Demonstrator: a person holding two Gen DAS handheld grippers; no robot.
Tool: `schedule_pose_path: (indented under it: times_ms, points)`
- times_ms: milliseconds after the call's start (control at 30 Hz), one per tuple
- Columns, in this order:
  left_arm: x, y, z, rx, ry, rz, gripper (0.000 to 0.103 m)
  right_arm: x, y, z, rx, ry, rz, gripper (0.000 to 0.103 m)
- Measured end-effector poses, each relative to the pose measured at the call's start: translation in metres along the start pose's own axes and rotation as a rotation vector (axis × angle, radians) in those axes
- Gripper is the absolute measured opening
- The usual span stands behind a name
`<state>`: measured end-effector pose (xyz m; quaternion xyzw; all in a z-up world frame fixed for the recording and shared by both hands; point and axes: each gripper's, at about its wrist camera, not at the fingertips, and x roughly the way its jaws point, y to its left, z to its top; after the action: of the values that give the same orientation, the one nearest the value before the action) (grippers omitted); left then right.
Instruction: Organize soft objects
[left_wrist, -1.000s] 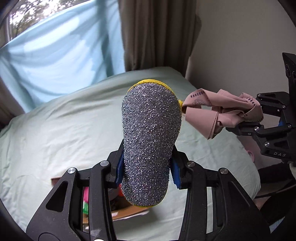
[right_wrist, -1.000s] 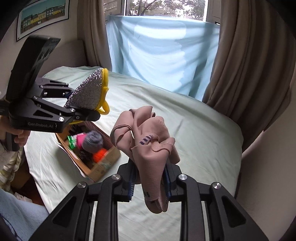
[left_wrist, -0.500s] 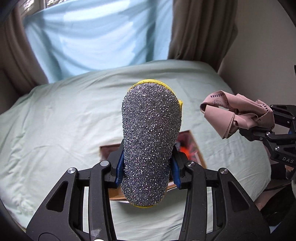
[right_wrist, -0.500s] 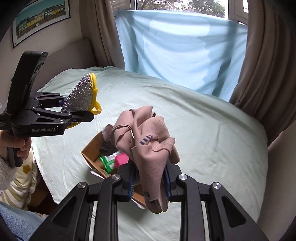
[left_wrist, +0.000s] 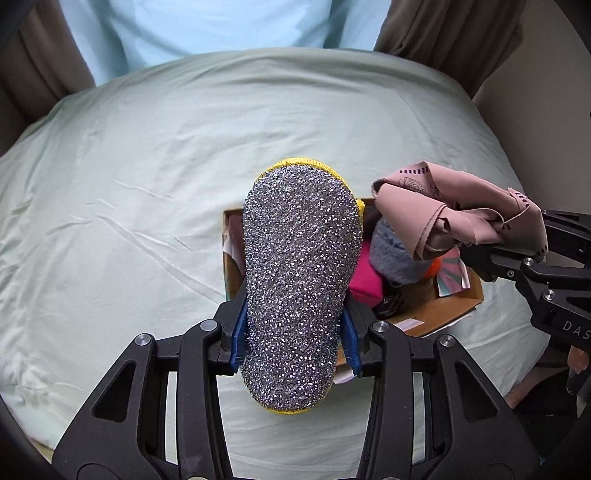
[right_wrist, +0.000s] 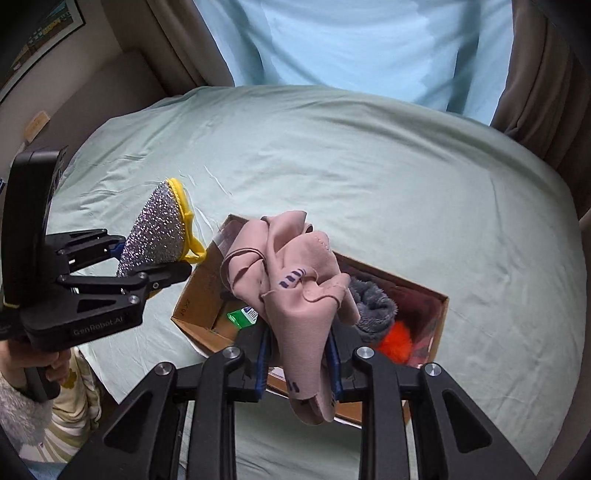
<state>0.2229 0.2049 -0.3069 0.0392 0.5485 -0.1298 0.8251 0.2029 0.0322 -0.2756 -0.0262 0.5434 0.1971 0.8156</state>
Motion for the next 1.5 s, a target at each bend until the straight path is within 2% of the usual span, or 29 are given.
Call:
schedule_pose_path:
  times_ms: [233, 433, 667, 700, 733, 800, 833, 867, 933, 1167, 1333, 1500]
  points:
    - [0.051, 0.007, -0.007, -0.075, 0.099, 0.005, 0.037, 0.055, 0.000, 0.019, 0.023, 0.107, 0.042, 0.024]
    - [0.090, 0.007, -0.012, -0.107, 0.182, 0.010, 0.037, 0.090, -0.009, 0.029, 0.072, 0.179, 0.111, 0.024]
    - [0.110, 0.004, -0.020, -0.111, 0.228, -0.017, 0.039, 0.116, -0.011, 0.038, 0.109, 0.240, 0.172, 0.024]
    - [0.111, 0.004, -0.020, -0.112, 0.231, -0.029, 0.048, 0.117, -0.011, 0.039, 0.114, 0.248, 0.179, 0.024]
    - [0.110, 0.004, -0.020, -0.115, 0.229, -0.035, 0.074, 0.120, -0.011, 0.040, 0.118, 0.260, 0.188, 0.024]
    - [0.108, 0.003, -0.020, -0.117, 0.218, -0.074, 0.100, 0.125, -0.011, 0.040, 0.127, 0.281, 0.212, 0.031]
    - [0.105, 0.002, -0.020, -0.114, 0.204, -0.073, 0.102, 0.125, -0.012, 0.041, 0.131, 0.279, 0.215, 0.047]
    - [0.100, 0.001, -0.019, -0.105, 0.193, -0.067, 0.102, 0.124, -0.013, 0.041, 0.135, 0.274, 0.212, 0.071]
    - [0.096, 0.000, -0.020, -0.089, 0.202, -0.070, 0.102, 0.118, -0.014, 0.040, 0.149, 0.250, 0.204, 0.096]
    - [0.084, 0.003, -0.028, -0.075, 0.200, -0.079, 0.102, 0.099, -0.011, 0.034, 0.152, 0.195, 0.108, 0.097]
    - [0.067, 0.002, -0.033, -0.057, 0.180, -0.071, 0.102, 0.086, -0.010, 0.027, 0.179, 0.166, 0.108, 0.097]
    - [0.040, -0.004, -0.033, -0.050, 0.146, -0.051, 0.102, 0.053, -0.010, 0.023, 0.178, 0.109, 0.108, 0.097]
